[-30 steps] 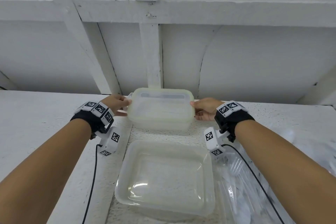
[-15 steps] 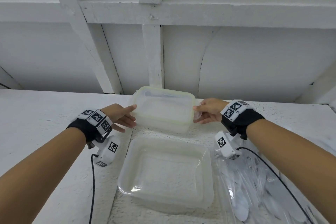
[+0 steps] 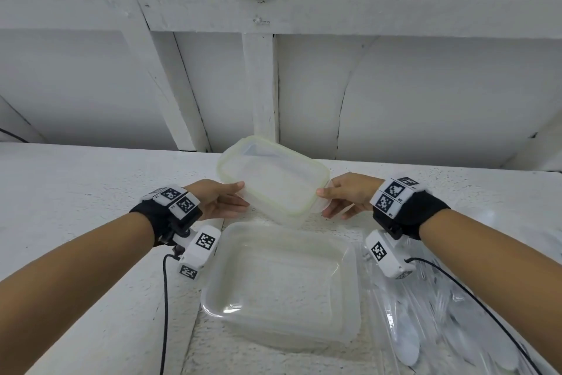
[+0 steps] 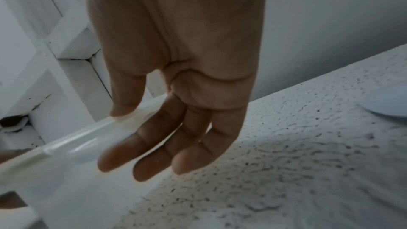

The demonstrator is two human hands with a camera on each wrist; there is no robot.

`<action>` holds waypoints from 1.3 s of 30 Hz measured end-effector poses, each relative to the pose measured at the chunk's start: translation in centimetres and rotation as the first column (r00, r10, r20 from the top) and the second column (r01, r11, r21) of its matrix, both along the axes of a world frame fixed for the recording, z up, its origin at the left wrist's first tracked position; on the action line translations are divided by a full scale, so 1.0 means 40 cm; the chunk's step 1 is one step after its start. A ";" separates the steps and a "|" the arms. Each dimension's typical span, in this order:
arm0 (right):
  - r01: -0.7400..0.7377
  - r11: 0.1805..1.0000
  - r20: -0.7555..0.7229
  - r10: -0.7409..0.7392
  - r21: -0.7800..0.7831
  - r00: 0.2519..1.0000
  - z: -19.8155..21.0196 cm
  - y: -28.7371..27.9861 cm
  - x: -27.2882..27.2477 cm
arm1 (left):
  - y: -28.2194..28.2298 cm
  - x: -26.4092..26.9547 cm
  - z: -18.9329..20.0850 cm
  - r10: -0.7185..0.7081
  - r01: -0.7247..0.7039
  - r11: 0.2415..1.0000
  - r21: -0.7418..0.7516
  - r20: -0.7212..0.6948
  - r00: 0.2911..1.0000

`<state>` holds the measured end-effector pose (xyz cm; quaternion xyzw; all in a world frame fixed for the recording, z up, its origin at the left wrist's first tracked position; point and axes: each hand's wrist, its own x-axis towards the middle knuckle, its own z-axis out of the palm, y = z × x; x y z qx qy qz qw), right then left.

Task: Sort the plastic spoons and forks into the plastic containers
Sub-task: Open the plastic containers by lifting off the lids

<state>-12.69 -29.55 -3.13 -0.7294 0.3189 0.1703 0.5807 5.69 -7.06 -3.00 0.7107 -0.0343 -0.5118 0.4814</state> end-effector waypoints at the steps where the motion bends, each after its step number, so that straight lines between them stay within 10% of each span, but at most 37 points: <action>1: 0.002 1.000 0.003 -0.002 -0.002 1.000 -0.003 0.000 -0.001 | 0.001 -0.001 -0.001 0.002 -0.002 1.000 -0.006 -0.010 1.000; 11: -0.084 0.996 -0.106 0.082 -0.014 0.991 0.023 -0.005 0.014 | 0.005 -0.012 -0.001 0.030 -0.029 0.999 -0.017 0.093 0.995; 22: -0.138 0.930 -0.067 0.122 -0.342 0.990 0.075 -0.044 0.210 | 0.003 -0.009 0.004 -0.018 0.013 0.999 0.035 0.132 0.991; 26: -0.272 0.794 -0.194 0.196 -0.544 0.961 0.044 -0.044 0.242 | -0.004 -0.007 0.003 -0.022 0.017 0.999 0.033 0.134 0.991; 39: -0.198 0.842 -0.021 0.217 -0.501 0.976 -0.008 -0.070 0.250 | -0.002 -0.007 0.011 -0.028 0.019 0.998 0.055 0.157 0.987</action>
